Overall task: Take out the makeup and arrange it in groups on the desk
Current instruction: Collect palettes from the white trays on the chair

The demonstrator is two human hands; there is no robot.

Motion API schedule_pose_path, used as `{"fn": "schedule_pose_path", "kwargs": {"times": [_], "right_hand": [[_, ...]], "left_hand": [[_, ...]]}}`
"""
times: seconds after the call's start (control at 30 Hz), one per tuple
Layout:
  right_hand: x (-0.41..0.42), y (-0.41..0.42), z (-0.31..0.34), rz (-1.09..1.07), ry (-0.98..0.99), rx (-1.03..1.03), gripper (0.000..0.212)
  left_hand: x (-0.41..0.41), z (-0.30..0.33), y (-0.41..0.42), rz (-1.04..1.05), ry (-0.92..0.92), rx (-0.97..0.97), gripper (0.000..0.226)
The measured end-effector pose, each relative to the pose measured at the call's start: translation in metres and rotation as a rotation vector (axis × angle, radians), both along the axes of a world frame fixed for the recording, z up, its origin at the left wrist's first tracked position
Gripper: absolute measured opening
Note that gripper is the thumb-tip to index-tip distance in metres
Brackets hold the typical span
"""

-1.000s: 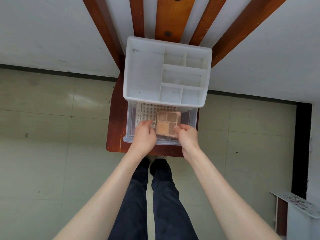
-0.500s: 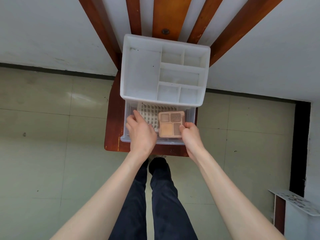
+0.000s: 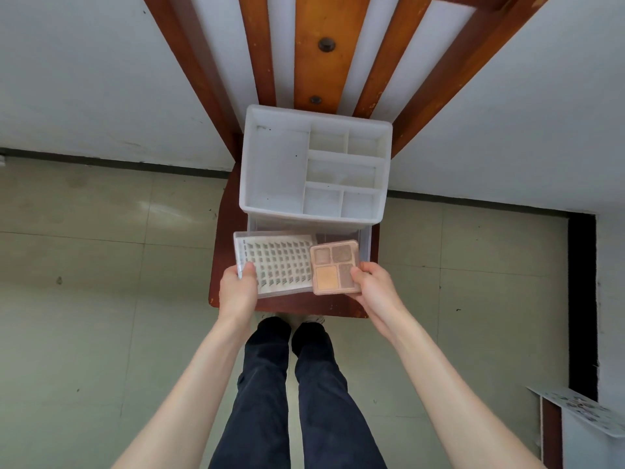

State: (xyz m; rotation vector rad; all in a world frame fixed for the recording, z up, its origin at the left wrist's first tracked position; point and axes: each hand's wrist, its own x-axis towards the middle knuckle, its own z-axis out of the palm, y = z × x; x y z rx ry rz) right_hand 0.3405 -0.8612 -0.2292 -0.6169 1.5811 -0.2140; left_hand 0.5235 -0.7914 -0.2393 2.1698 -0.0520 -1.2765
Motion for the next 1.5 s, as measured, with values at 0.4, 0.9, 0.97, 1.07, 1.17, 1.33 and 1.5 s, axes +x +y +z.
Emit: {"fn": "schedule_pose_path", "kwargs": {"times": [0.4, 0.9, 0.97, 1.07, 1.17, 1.33, 1.5], "right_hand": [[-0.008, 0.01, 0.028, -0.683, -0.092, 0.131, 0.032], [-0.004, 0.012, 0.034, -1.125, -0.353, 0.282, 0.047], [-0.003, 0.003, 0.034, -1.146, -0.416, 0.286, 0.044], [0.001, -0.011, 0.031, -1.161, -0.495, 0.267, 0.044], [0.002, -0.028, 0.025, -1.182, -0.585, 0.243, 0.048], [0.005, -0.049, 0.018, -1.16, -0.636, 0.212, 0.048], [0.004, -0.047, 0.02, -1.089, -0.6, 0.197, 0.046]], "left_hand": [[-0.008, -0.002, 0.038, 0.354, 0.16, -0.071, 0.04], [-0.01, 0.025, 0.026, 0.987, 0.536, -0.519, 0.042], [-0.004, 0.025, 0.014, 0.992, 0.549, -0.533, 0.042], [0.002, 0.022, -0.007, 0.979, 0.55, -0.547, 0.042], [0.004, 0.016, -0.027, 0.949, 0.526, -0.573, 0.042], [0.005, 0.003, -0.053, 0.938, 0.523, -0.575, 0.043], [0.009, 0.012, -0.057, 0.9, 0.486, -0.553, 0.041]]}}
